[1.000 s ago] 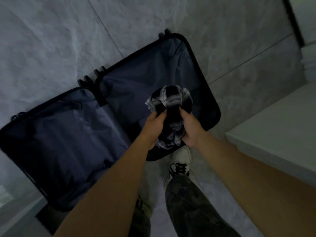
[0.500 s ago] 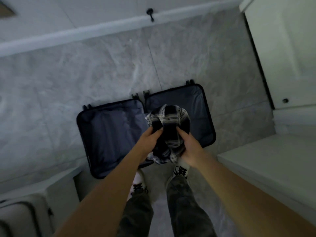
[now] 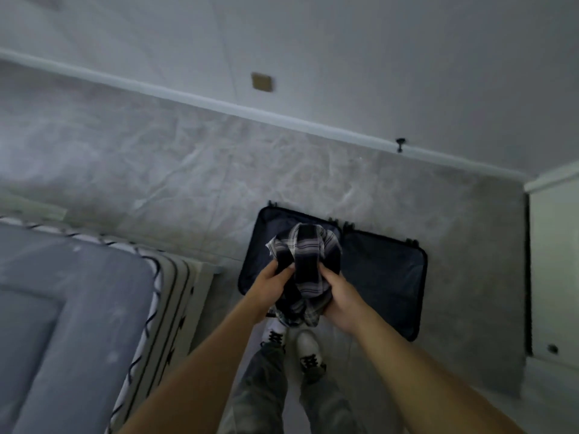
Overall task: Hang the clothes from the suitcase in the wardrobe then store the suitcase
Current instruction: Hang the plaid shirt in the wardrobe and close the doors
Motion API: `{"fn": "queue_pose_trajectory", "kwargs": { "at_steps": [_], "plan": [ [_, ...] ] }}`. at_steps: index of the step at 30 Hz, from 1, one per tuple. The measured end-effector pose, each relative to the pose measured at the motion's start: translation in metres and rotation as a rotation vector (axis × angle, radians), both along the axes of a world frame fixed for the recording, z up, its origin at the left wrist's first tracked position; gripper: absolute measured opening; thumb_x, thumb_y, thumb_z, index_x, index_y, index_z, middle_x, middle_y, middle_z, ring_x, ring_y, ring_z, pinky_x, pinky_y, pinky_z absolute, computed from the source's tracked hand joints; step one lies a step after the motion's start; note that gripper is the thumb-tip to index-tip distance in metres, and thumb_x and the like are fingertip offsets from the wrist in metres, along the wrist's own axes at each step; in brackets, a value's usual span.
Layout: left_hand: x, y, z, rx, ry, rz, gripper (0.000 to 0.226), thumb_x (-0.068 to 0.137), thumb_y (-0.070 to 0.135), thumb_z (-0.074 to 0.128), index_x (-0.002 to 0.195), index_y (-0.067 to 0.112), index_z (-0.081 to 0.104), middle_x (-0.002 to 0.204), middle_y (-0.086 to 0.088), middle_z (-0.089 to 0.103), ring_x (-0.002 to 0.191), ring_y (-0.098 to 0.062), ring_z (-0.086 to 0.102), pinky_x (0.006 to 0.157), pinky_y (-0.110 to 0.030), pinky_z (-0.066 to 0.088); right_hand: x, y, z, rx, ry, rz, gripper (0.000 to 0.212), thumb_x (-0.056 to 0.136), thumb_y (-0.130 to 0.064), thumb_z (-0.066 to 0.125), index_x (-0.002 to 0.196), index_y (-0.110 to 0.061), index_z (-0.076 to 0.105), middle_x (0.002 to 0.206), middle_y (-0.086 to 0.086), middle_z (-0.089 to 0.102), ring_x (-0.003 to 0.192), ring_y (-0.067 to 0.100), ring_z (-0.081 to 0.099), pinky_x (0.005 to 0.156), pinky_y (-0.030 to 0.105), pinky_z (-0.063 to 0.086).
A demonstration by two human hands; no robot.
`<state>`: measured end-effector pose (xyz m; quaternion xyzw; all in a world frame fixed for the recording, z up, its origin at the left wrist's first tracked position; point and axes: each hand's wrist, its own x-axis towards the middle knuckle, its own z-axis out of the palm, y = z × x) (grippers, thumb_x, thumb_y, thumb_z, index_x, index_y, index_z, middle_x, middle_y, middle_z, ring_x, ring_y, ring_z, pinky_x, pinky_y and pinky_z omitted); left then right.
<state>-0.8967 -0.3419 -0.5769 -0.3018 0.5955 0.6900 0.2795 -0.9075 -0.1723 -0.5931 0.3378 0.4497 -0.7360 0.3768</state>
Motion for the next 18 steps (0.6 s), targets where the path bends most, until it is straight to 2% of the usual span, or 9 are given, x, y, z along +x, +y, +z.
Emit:
{"fn": "queue_pose_trajectory", "kwargs": {
  "at_steps": [2, 5, 8, 13, 16, 18],
  "plan": [
    [0.016, -0.016, 0.027, 0.005, 0.011, 0.094, 0.021, 0.104, 0.027, 0.057, 0.119, 0.037, 0.068, 0.116, 0.009, 0.075, 0.109, -0.013, 0.07, 0.096, -0.037, 0.057, 0.001, -0.018, 0.03, -0.007, 0.009, 0.084, 0.054, 0.098, -0.044, 0.063, 0.145, -0.021, 0.053, 0.137, 0.014, 0.064, 0.124, 0.037, 0.063, 0.103, 0.055, 0.05],
    [0.037, -0.036, 0.063, 0.004, 0.038, 0.225, 0.026, 0.106, 0.024, 0.054, 0.13, 0.029, 0.063, 0.116, 0.009, 0.073, 0.106, -0.011, 0.07, 0.086, -0.03, 0.059, 0.001, -0.043, 0.073, -0.051, 0.031, 0.207, 0.046, 0.102, -0.042, 0.054, 0.138, -0.014, 0.062, 0.133, 0.016, 0.066, 0.122, 0.037, 0.064, 0.102, 0.051, 0.051],
    [0.065, -0.056, 0.102, -0.029, 0.101, 0.378, 0.023, 0.107, 0.022, 0.051, 0.127, 0.028, 0.062, 0.118, 0.006, 0.071, 0.101, -0.008, 0.069, 0.076, -0.023, 0.058, 0.007, -0.069, 0.124, -0.165, 0.074, 0.296, 0.047, 0.102, -0.042, 0.052, 0.133, -0.009, 0.065, 0.133, 0.02, 0.065, 0.123, 0.038, 0.063, 0.108, 0.053, 0.045],
    [0.106, -0.09, 0.144, -0.104, 0.231, 0.523, 0.028, 0.106, 0.022, 0.053, 0.133, 0.028, 0.058, 0.125, 0.006, 0.07, 0.109, -0.01, 0.069, 0.086, -0.029, 0.058, 0.019, -0.115, 0.171, -0.227, 0.18, 0.531, 0.05, 0.101, -0.043, 0.056, 0.138, -0.009, 0.061, 0.138, 0.016, 0.063, 0.128, 0.036, 0.059, 0.109, 0.05, 0.044],
    [0.144, -0.117, 0.164, -0.192, 0.281, 0.631, 0.03, 0.105, 0.02, 0.056, 0.134, 0.027, 0.054, 0.126, 0.006, 0.067, 0.11, -0.011, 0.067, 0.093, -0.034, 0.058, 0.04, -0.154, 0.183, -0.216, 0.285, 0.689, 0.043, 0.099, -0.024, 0.065, 0.138, -0.01, 0.061, 0.136, 0.017, 0.064, 0.126, 0.036, 0.061, 0.107, 0.052, 0.047],
    [0.168, -0.137, 0.175, -0.254, 0.254, 0.694, 0.029, 0.103, 0.022, 0.059, 0.13, 0.021, 0.048, 0.128, -0.003, 0.064, 0.108, -0.017, 0.066, 0.094, -0.041, 0.058, 0.055, -0.18, 0.189, -0.184, 0.339, 0.736, 0.04, 0.096, -0.014, 0.066, 0.136, -0.008, 0.062, 0.131, 0.018, 0.067, 0.122, 0.038, 0.063, 0.105, 0.053, 0.049]
  ]
}}
